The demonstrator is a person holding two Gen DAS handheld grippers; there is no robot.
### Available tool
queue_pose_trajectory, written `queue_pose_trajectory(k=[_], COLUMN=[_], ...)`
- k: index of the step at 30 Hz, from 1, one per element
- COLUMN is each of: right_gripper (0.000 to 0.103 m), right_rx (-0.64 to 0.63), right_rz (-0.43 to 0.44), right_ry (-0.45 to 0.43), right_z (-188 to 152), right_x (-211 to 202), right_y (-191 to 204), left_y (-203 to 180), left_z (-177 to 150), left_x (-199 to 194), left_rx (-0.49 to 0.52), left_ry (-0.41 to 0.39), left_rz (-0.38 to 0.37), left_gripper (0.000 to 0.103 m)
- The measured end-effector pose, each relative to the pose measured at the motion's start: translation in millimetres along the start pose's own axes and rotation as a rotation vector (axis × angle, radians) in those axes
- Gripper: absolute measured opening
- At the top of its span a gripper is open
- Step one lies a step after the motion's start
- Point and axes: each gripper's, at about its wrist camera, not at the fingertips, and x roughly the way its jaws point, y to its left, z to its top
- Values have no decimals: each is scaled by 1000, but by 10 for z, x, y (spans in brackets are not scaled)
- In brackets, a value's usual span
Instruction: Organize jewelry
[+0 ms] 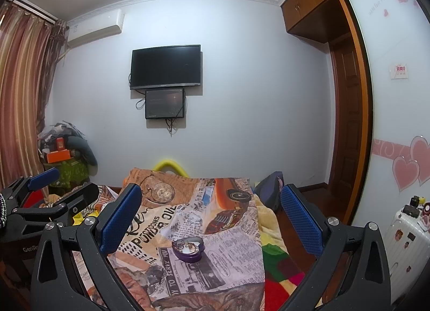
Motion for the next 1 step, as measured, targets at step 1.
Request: queue_pose_trajectory(k=[1], right_gripper=[103], right_rx=[0], right_rz=[0], right_ry=[3], right_z=[-1], right_x=[10], right_y=[0], left_y=[3], left_z=[-2], left_x=[13], left_rx=[0], left_ry=[4], left_rz=[-2], left_gripper=[102])
